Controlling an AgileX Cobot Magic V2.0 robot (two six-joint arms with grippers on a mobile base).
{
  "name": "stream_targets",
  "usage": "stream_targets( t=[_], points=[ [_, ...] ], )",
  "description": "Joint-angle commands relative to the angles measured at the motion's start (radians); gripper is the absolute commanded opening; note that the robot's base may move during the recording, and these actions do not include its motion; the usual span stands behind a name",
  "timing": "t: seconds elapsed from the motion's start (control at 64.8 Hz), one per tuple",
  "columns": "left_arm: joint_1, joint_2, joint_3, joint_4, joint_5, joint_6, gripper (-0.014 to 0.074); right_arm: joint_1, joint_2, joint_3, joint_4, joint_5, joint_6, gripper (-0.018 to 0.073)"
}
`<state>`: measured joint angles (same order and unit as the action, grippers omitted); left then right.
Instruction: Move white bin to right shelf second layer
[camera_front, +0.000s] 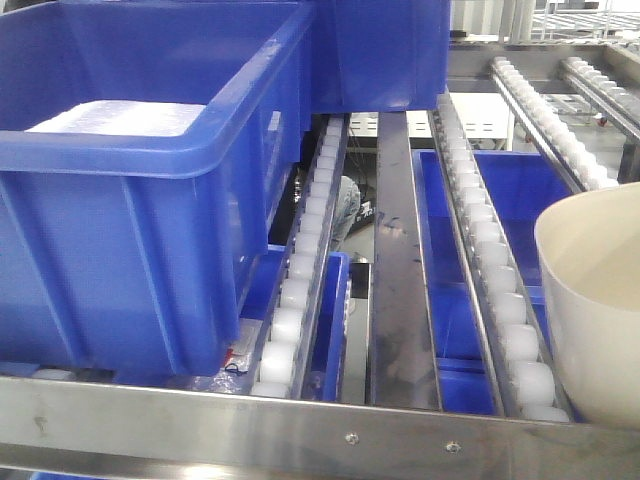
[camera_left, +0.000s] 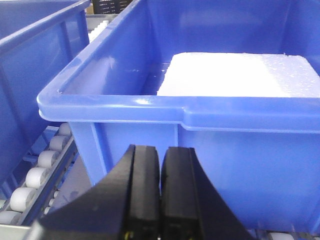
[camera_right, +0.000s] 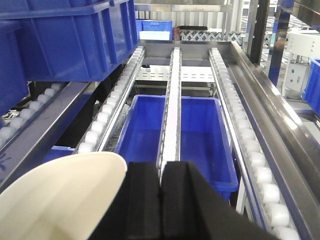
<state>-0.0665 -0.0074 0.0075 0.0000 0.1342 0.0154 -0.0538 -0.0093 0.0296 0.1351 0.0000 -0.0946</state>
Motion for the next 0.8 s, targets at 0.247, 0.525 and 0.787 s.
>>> stream_targets(
  t=[0.247, 0.525, 0.787],
  points=[
    [-0.002, -0.016, 0.037, 0.0, -0.086, -0.003, 0.0085, 0.002, -0.022, -0.015, 0.002, 0.014, -0.018, 0.0048],
    [-0.002, -0.016, 0.037, 0.0, -0.086, -0.003, 0.0085, 0.002, -0.022, -0.015, 0.002, 0.019, -0.018, 0.0048],
    [-0.002, -0.016, 0.037, 0.0, -0.086, -0.003, 0.0085, 0.002, -0.022, -0.015, 0.002, 0.017, -0.017, 0.0048]
  ],
)
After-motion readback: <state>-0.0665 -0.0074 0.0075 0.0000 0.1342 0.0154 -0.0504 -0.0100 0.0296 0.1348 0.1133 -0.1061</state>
